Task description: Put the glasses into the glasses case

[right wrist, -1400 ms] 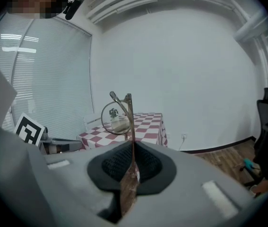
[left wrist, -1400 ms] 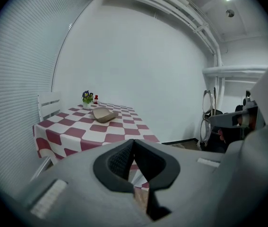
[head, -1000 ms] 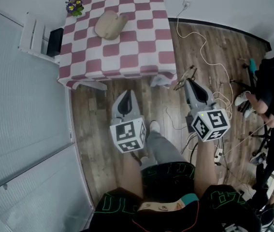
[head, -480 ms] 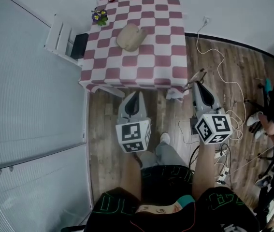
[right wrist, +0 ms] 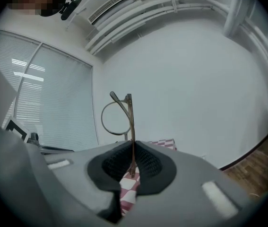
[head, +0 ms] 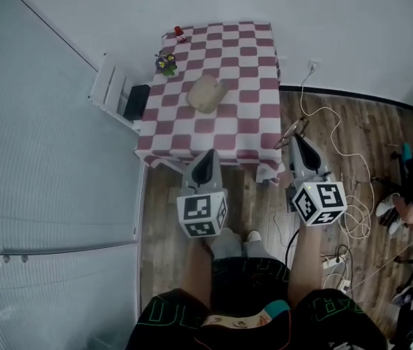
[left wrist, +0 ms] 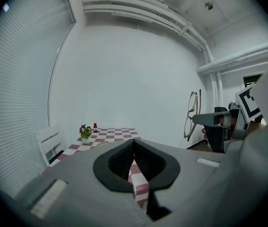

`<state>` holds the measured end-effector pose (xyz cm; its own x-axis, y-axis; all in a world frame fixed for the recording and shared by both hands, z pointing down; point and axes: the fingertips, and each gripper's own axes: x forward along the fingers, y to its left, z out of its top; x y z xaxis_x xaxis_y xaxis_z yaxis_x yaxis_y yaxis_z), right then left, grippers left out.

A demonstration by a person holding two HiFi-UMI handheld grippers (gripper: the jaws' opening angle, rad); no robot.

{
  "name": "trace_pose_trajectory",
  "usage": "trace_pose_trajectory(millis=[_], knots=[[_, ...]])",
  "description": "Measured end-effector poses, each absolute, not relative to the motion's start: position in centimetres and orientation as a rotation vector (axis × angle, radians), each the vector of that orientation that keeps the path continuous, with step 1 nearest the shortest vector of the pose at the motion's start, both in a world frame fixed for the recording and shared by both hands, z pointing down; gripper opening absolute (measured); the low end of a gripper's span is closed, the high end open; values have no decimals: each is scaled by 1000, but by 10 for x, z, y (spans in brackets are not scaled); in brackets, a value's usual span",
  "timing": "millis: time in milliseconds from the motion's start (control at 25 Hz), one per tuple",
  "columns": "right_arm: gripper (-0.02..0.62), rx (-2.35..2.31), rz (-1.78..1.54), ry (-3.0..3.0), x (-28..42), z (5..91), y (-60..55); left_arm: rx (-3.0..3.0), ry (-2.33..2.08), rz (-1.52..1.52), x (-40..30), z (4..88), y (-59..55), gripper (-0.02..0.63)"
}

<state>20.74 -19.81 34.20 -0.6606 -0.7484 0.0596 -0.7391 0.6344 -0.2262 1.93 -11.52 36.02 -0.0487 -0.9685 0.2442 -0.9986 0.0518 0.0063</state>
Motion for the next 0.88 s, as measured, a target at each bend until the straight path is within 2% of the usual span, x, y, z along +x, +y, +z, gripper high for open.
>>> trace_pose_trajectory(millis=[520,880], knots=[[17,-1289,-242,2875,188,328,-223,2042,-2126,129,3,362,-150,11],[17,-1287,-286,2973,151,359,-253,1908,-2085,170,-38,413,-173,9]])
